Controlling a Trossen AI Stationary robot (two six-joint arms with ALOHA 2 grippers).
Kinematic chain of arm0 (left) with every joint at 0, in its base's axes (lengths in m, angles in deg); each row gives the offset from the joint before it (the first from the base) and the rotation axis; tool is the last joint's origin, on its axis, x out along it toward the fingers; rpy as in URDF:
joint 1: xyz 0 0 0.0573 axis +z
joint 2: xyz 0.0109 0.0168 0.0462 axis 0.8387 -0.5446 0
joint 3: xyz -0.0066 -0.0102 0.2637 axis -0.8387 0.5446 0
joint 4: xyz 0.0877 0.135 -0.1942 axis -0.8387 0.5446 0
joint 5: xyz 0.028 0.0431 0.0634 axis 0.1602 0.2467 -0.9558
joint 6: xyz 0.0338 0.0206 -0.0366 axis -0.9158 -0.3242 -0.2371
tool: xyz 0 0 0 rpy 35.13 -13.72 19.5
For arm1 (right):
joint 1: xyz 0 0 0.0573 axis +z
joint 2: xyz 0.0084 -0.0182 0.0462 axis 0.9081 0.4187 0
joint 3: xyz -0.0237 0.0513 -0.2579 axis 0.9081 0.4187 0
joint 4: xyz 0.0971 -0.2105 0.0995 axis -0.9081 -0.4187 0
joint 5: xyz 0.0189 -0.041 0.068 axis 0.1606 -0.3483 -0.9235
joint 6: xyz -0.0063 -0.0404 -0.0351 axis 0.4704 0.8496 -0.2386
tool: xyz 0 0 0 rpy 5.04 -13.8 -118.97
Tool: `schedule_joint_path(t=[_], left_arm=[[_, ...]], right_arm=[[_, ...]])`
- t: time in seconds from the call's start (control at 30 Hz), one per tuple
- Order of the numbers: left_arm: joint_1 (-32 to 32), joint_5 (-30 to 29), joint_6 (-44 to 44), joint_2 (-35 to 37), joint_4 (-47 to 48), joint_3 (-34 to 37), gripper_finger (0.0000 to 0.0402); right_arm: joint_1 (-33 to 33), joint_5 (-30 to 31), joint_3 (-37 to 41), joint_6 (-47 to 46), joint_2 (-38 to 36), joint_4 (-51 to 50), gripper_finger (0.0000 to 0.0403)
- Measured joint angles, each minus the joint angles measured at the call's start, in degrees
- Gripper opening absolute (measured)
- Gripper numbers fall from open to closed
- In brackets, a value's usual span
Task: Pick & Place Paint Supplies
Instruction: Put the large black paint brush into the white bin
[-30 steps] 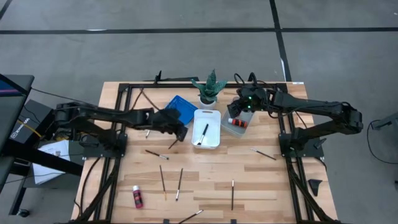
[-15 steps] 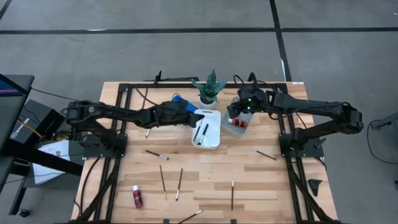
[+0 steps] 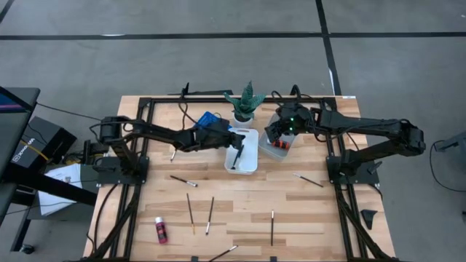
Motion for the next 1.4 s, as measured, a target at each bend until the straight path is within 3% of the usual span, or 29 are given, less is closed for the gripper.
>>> schedule_joint_path(t=[0.4,0.83,1.2,1.4], left_arm=[[0.48,-0.16,0.5,0.02,1.99,0.14,0.0007],[0.55,-0.69,0.8,1.11,-0.32,0.22,0.009],[-1.47,1.72,-24.44,13.75,-2.54,0.18,0.0094],[-3.47,7.89,-35.22,22.75,8.57,0.11,0.0092]], right_arm=[[0.0,0.02,0.0,1.09,0.02,0.47,0.0221],[-0.02,0.2,0.0,0.39,0.02,1.69,0.0221],[-0.02,0.2,0.0,0.4,-0.26,1.81,0.0221],[-0.02,0.2,0.0,1.08,-0.26,2.14,0.0221]])
